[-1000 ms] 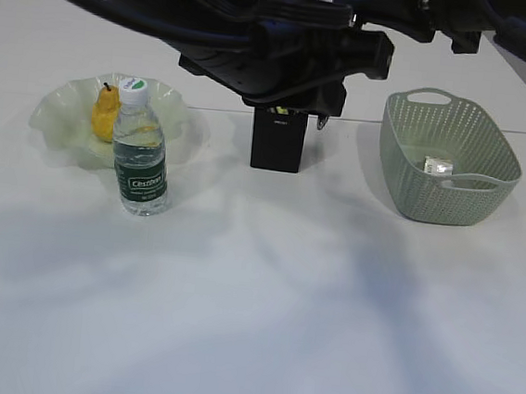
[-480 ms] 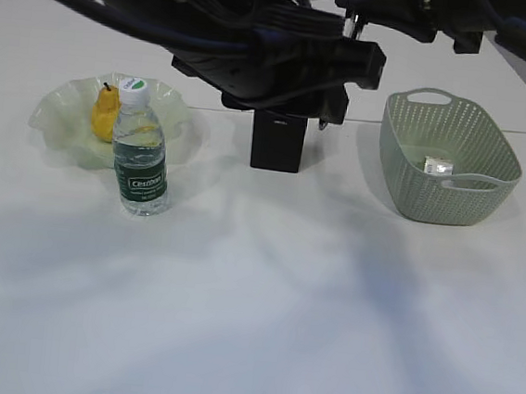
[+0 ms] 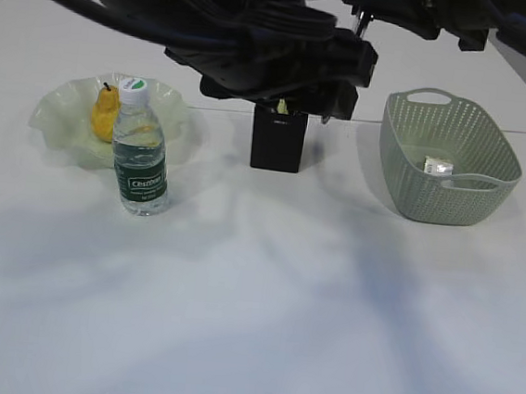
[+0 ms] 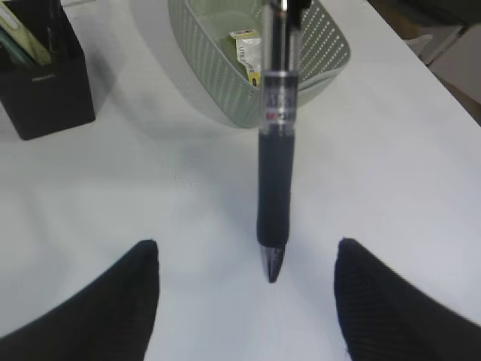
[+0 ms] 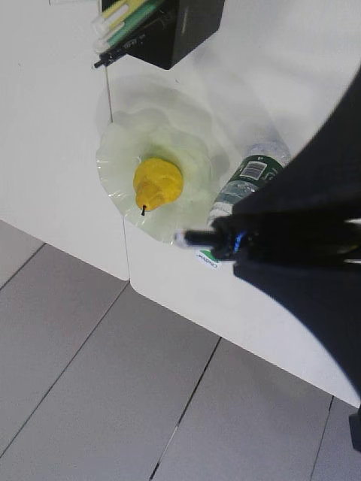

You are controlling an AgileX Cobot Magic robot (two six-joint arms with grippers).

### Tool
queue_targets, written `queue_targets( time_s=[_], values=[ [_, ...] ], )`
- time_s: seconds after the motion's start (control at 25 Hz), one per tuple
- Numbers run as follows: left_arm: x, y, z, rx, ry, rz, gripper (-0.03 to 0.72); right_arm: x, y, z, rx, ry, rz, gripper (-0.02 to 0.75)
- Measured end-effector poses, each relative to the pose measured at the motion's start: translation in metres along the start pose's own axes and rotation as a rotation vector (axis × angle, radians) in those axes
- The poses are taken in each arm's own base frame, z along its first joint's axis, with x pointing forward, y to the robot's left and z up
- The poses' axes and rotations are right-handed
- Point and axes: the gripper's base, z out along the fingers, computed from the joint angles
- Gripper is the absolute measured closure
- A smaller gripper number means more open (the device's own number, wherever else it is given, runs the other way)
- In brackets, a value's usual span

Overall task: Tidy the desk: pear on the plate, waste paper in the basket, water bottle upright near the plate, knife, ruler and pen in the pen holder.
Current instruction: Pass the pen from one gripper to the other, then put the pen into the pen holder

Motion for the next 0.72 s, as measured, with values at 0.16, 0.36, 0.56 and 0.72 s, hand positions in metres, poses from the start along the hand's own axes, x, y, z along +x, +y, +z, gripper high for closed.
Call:
queue_targets(
  time_s=[0.16,0.36,0.56,0.72],
  values=[
    [-0.009,0.007,-0.013,-0.013,-0.039,0.0,0.169,-0.003,-0.004,0.0,0.035,-0.032,0.001,0.654],
    [-0.016,0.029,-0.019,-0.071,-0.042,-0.032,0.167,-0.007,-0.008,0.0,0.086,-0.082,0.002,0.655],
    [-0.018,0.047,-0.019,-0.133,-0.014,-0.054,0.171,-0.009,-0.02,0.012,0.111,-0.083,0.016,0.655],
    [-0.021,0.059,-0.02,-0.169,-0.012,-0.068,0.179,-0.012,-0.035,0.032,0.113,-0.074,0.052,0.655]
  ],
)
